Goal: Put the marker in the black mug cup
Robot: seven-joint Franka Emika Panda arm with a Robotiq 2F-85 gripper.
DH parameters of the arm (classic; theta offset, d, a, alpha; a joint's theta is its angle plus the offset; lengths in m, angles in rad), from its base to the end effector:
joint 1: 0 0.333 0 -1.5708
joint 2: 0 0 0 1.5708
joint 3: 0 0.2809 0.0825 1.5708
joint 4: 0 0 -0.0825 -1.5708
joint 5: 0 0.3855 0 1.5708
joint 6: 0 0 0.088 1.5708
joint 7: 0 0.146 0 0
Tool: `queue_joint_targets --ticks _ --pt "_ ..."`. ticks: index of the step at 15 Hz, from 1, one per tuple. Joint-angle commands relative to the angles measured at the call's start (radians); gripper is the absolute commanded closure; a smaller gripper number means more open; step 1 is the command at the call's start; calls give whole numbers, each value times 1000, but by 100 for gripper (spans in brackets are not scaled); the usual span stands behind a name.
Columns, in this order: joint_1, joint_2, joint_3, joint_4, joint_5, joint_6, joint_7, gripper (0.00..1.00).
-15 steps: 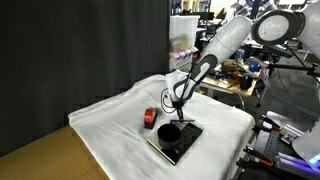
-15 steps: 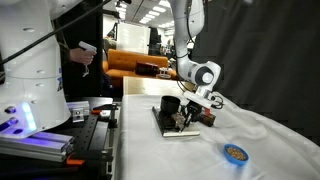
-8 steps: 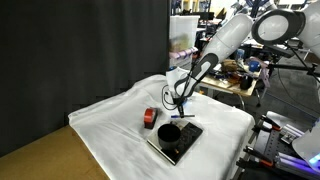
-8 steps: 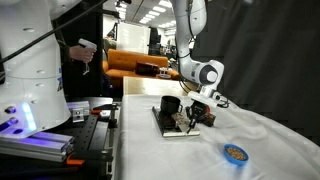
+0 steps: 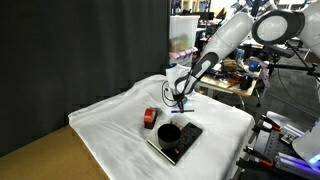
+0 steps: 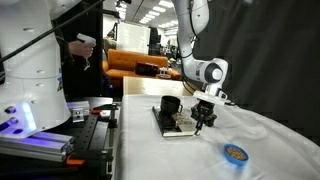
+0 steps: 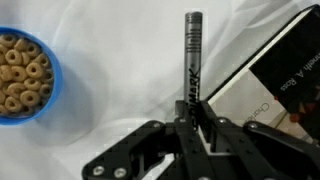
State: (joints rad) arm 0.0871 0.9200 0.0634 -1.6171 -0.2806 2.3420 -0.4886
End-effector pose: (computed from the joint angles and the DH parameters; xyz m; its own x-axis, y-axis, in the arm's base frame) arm 0.6148 0.0820 0.0083 0.6546 0.7213 -0.2264 0.7410 -0.6715 0.0031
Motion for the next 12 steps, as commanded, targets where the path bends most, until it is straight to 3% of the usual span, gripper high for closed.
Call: queue_joint_targets --ticks 1,12 --pt "-5 -21 10 19 -13 -24 11 96" --pt "0 -23 88 158 -6 110 -59 96"
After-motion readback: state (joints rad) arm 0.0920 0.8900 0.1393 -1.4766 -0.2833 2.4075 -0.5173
